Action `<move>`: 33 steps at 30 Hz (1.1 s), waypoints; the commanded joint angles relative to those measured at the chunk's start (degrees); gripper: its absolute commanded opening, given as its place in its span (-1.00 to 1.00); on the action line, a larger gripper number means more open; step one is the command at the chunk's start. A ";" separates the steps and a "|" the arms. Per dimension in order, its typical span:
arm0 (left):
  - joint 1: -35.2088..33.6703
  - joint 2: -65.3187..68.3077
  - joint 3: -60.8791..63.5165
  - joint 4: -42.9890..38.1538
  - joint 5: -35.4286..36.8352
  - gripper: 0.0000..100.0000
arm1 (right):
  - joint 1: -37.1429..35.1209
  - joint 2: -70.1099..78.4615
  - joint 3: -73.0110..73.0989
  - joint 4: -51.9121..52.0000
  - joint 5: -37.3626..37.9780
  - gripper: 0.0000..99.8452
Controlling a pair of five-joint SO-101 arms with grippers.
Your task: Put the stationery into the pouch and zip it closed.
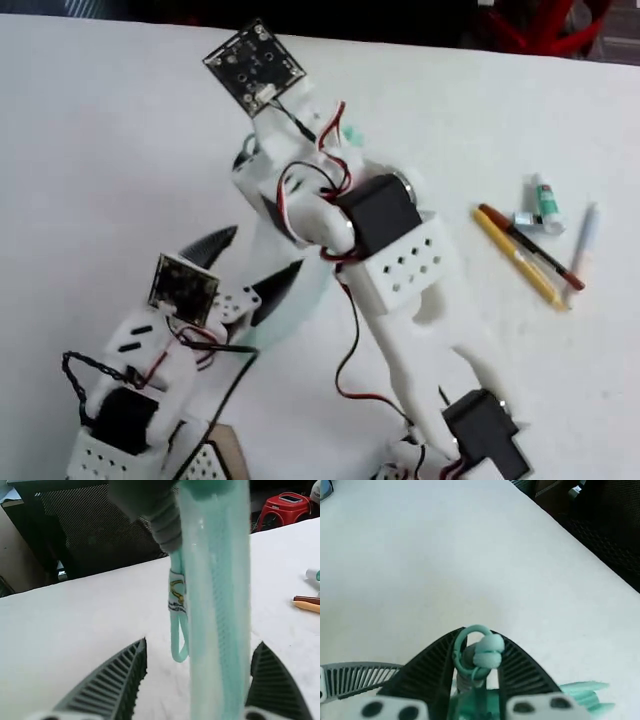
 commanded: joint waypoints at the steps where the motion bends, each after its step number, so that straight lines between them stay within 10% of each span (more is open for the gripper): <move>1: -1.71 -0.75 -0.44 -1.76 0.97 -0.36 | -0.04 -1.54 0.70 2.51 -0.35 -0.96; 14: -1.27 -0.92 -0.26 -0.44 -2.55 -0.97 | -3.74 -1.54 -0.97 3.21 0.18 -0.96; 33: -1.27 -0.92 1.23 -0.26 -2.55 -0.92 | 0.04 -1.10 -18.90 15.69 -0.35 -0.65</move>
